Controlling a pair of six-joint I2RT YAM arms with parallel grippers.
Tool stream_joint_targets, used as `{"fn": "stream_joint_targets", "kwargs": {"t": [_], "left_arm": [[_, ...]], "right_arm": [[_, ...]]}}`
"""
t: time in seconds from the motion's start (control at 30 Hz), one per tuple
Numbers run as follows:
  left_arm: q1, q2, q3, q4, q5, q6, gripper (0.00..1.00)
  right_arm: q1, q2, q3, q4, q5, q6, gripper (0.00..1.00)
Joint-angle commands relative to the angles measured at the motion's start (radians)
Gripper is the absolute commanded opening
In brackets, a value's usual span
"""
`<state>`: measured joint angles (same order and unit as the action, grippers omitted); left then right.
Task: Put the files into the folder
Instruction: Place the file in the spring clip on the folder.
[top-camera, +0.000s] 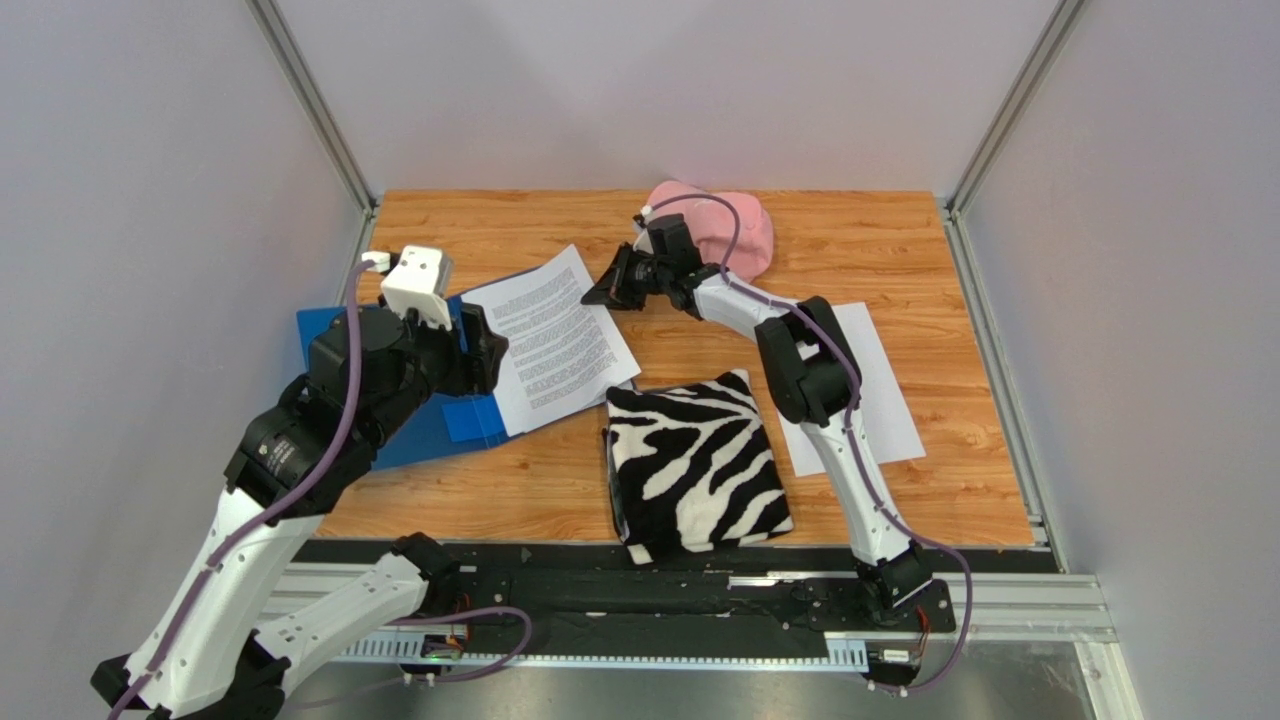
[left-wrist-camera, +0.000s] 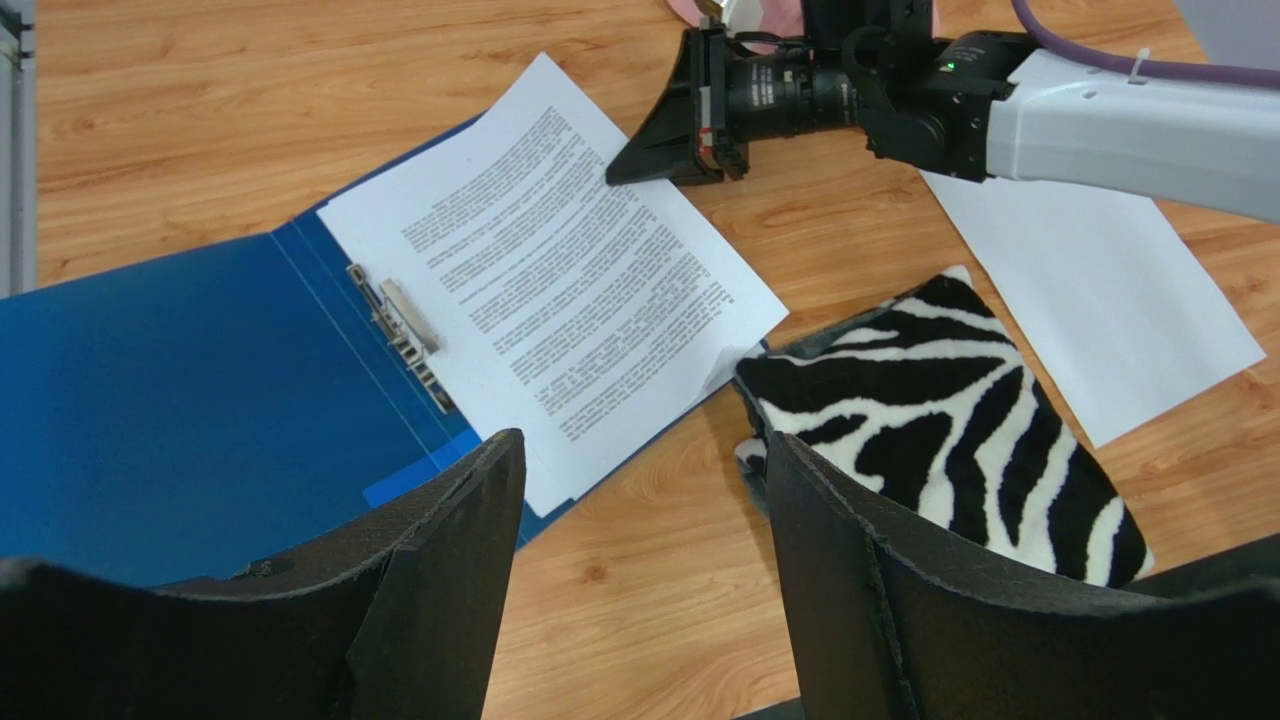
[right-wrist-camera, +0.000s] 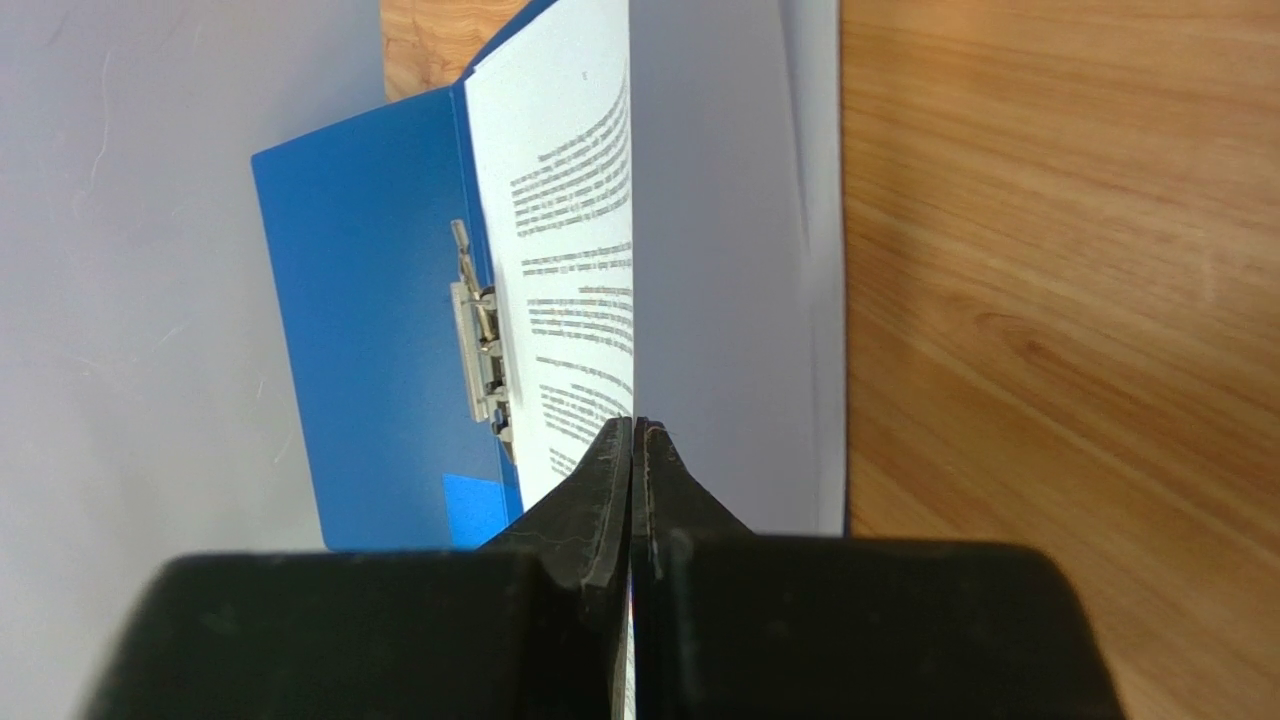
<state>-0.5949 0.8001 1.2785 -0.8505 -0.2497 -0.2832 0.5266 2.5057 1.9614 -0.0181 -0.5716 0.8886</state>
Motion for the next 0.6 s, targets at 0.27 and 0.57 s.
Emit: {"fn": "stream_joint_targets", "kwargs": {"t": [0.27, 0.57], "left_arm": [[0.006, 0.004, -0.005, 0.030, 0.021, -0.002, 0.69], [0.007, 0.004, -0.010, 0.031, 0.029, -0.002, 0.69]], "right_arm": [[0.006, 0.042, 0.067, 0.044, 0.030, 0.024, 0.00], [0.021, 0.077, 0.116, 0.027, 0.015, 0.032, 0.00]]}}
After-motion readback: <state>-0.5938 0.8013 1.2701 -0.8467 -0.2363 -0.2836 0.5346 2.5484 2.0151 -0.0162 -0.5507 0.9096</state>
